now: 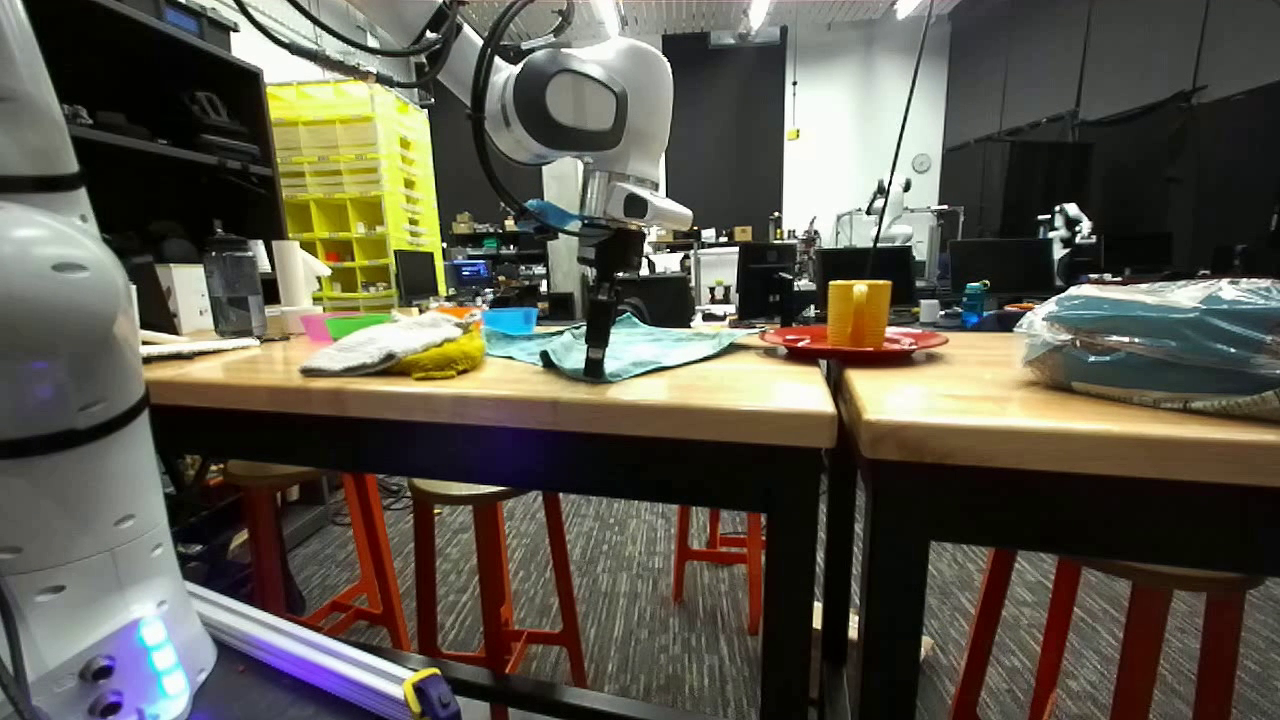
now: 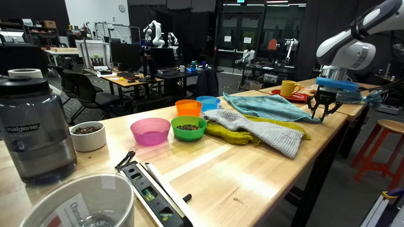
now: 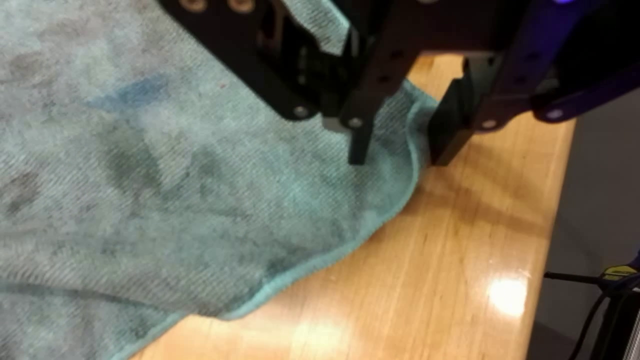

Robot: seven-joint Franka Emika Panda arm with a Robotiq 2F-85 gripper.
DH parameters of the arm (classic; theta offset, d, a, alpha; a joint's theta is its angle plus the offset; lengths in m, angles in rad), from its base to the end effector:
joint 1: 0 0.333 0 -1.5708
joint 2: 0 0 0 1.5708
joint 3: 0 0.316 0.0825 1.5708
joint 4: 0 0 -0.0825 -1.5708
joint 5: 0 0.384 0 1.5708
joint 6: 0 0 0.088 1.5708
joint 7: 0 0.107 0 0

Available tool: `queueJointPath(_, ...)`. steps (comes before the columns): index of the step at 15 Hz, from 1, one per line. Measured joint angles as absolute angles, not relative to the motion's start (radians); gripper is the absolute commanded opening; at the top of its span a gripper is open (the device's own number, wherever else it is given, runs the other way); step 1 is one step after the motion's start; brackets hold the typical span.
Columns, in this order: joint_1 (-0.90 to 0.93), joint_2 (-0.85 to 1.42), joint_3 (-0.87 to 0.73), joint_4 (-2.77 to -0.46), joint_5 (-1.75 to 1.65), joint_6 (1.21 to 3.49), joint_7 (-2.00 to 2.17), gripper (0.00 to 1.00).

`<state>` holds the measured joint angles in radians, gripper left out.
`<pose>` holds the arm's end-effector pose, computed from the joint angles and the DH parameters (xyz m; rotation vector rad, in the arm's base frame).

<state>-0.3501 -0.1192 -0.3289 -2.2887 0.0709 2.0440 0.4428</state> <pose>0.3772 -0.3007 0.3883 -2.5332 1.6481 0.1817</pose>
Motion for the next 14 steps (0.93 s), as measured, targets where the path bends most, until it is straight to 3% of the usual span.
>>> queueJointPath(2,-0.35,-0.119,-0.329,-2.289,0.071,2.046,0.443,0.0)
queueJointPath(14,-0.358,-0.136,-0.341,-2.253,0.067,2.04,0.419,0.01)
